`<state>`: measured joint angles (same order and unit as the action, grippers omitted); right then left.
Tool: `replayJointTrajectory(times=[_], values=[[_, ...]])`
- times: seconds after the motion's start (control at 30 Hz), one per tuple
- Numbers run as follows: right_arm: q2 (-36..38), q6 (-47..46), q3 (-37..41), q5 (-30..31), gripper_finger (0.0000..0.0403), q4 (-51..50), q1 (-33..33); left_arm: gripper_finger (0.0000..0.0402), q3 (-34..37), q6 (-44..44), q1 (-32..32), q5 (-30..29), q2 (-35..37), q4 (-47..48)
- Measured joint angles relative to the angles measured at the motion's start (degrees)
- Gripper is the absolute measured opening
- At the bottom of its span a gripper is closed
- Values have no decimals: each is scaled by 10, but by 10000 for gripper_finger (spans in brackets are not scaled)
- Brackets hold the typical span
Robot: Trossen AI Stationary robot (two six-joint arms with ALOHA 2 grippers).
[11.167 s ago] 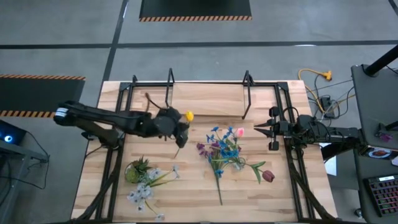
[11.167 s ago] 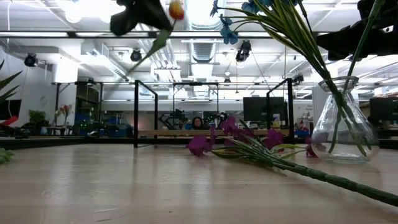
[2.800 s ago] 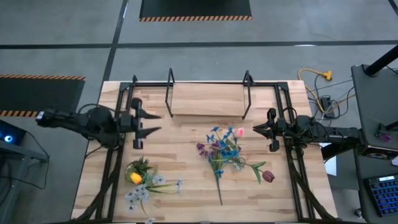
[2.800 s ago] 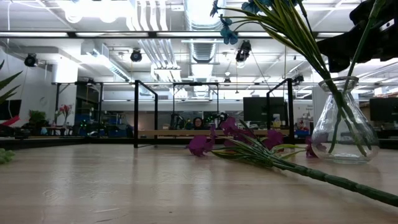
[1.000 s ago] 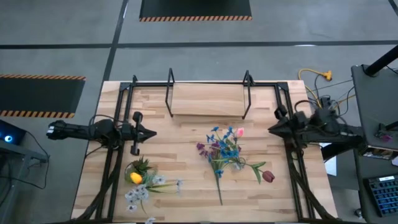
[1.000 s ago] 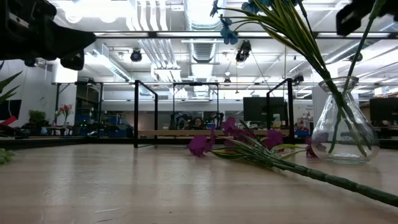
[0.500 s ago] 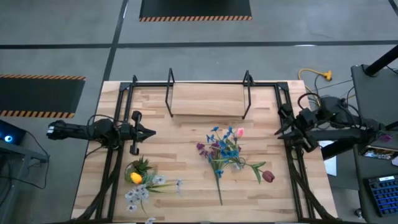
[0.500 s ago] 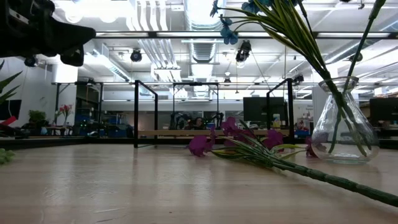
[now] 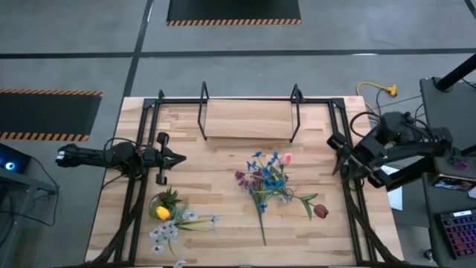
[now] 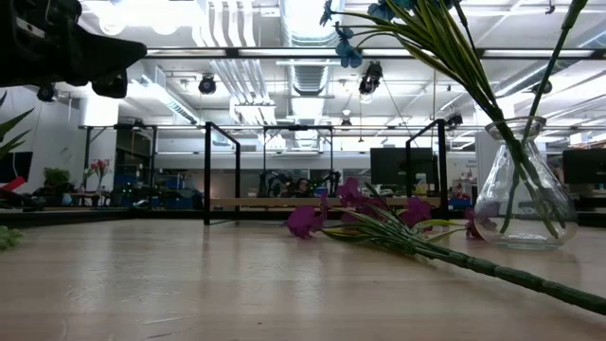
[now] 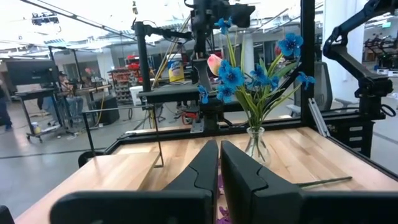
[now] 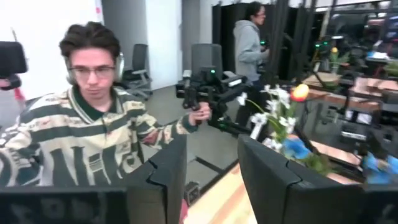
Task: Pick and place flowers into a vace then onto a shelf
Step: Put the purple flowers into the right transparent vase
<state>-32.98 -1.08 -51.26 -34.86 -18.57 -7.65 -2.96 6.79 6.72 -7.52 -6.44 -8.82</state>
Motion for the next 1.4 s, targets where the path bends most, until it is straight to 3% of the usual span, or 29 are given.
replayJointTrajectory(times=[0.17,0.43,0.73,1.03,1.4], values=[[-47,-8,-26,77,145,8,-78,0,0,0,0,0,0,5],[-146,34,-127,298,146,-69,-233,0,0,0,0,0,0,5],[-239,-59,-197,524,146,-104,-374,0,0,0,0,1,0,5],[-332,-134,-242,645,141,-107,-468,0,0,0,0,1,0,16],[-448,-218,-327,744,143,-153,-543,0,0,-14,0,0,0,35]])
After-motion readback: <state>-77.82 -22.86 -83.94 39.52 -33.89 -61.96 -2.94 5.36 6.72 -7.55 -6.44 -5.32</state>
